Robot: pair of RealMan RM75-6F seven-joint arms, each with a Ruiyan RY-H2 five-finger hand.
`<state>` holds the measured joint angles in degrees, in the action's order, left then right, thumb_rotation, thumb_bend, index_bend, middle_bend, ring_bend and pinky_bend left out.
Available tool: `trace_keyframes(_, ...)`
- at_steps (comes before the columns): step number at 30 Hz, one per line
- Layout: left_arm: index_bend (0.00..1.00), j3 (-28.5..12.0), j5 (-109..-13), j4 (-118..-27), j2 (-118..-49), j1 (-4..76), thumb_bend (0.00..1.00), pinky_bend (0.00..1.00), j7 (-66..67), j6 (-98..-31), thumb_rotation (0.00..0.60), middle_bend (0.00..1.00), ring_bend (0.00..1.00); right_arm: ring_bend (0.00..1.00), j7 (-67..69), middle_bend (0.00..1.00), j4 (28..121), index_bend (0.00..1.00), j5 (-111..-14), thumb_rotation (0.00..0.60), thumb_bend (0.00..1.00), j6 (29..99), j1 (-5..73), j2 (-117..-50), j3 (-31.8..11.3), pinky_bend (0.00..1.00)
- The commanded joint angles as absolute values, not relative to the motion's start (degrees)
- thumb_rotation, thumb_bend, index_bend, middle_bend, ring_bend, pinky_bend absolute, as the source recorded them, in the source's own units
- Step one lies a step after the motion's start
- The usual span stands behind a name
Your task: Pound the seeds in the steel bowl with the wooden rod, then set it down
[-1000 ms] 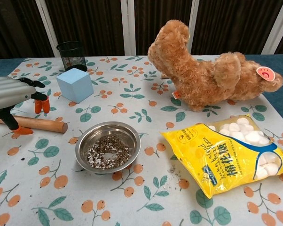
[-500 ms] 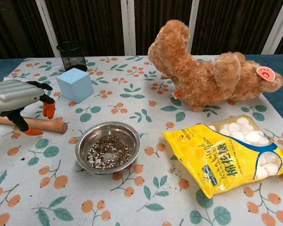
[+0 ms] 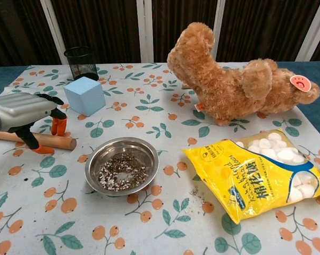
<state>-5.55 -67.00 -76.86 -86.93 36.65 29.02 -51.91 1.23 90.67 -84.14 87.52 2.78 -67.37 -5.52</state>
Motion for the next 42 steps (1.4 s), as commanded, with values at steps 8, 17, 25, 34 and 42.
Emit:
trace_keyframes(8, 0.5, -4.8, -66.7, -76.7, -87.4, 37.0, 0.42, 0.02, 29.0, -52.0, 0.6, 0.47, 0.07, 0.0, 1.3, 0.0, 90.3, 0.0, -84.3, 0.6, 0.23, 87.7, 2.6, -67.6, -5.4, 0.0)
trace_keyframes(17, 0.55, -4.5, -67.7, -77.0, -87.6, 37.1, 0.62, 0.02, 27.6, -53.0, 0.6, 0.54, 0.1, 0.0, 1.2, 0.0, 90.3, 0.0, -84.2, 0.6, 0.23, 87.7, 2.6, -67.6, -5.5, 0.0)
trace_keyframes(25, 0.58, -4.3, -70.4, -77.6, -87.6, 37.2, 0.81, 0.02, 24.7, -54.1, 0.6, 0.57, 0.12, 0.0, 0.9, 0.0, 90.8, 0.0, -83.9, 0.6, 0.23, 87.4, 2.8, -67.4, -5.8, 0.0)
trace_keyframes(34, 0.6, -5.2, -72.6, -80.2, -86.3, 37.1, 0.86, 0.02, 22.4, -56.7, 0.6, 0.59, 0.13, 0.0, 1.1, 0.0, 90.7, 0.0, -83.9, 0.6, 0.23, 87.5, 2.6, -67.5, -5.7, 0.0)
trace_keyframes(42, 0.6, -7.8, -75.7, -84.4, -82.8, 36.6, 0.89, 0.02, 17.4, -61.5, 0.6, 0.59, 0.13, 0.0, 0.9, 0.0, 90.6, 0.0, -84.0, 0.6, 0.23, 87.7, 2.5, -67.6, -5.7, 0.0)
